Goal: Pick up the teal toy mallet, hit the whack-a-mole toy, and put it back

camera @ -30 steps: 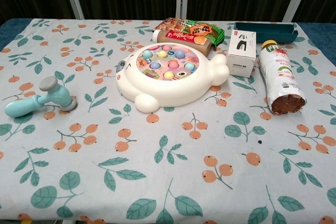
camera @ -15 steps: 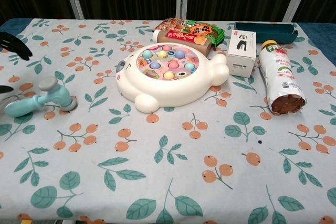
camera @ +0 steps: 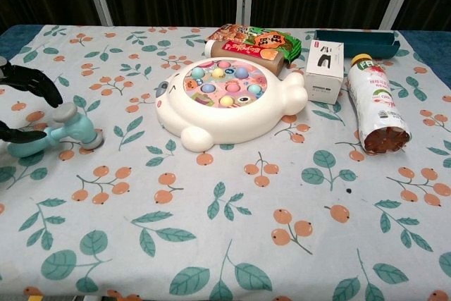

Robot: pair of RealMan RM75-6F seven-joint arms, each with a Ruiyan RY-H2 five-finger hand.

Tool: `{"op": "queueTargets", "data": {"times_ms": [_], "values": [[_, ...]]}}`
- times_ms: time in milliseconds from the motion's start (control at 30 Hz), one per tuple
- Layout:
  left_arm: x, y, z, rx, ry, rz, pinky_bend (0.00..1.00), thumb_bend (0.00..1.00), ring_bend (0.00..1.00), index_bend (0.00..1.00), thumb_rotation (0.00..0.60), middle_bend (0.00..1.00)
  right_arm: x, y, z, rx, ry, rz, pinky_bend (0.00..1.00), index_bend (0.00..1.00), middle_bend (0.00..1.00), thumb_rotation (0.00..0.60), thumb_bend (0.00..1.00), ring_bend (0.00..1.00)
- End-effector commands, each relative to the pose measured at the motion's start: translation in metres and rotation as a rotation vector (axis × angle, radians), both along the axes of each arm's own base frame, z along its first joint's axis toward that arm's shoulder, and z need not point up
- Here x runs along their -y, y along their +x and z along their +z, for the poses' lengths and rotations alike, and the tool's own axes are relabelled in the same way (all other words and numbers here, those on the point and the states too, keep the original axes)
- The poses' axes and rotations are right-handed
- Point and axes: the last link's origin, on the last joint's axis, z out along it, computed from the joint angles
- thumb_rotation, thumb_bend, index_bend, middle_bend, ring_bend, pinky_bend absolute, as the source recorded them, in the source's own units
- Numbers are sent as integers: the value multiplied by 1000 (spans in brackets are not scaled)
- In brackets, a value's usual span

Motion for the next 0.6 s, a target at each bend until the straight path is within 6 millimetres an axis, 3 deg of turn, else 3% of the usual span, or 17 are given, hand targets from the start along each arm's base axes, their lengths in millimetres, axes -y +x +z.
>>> {"op": "queueTargets", "data": {"times_ms": [33, 600], "values": [[4, 2, -7, -11, 10, 12, 181, 253, 232, 366, 600, 339, 0, 0, 0, 0, -1, -1, 0, 130, 190, 600, 173, 0], [4, 16, -25, -54, 23, -2, 239, 279, 293, 402, 600, 411, -1, -2, -1, 1, 5, -7, 0, 130, 191, 600, 173, 0]]}}
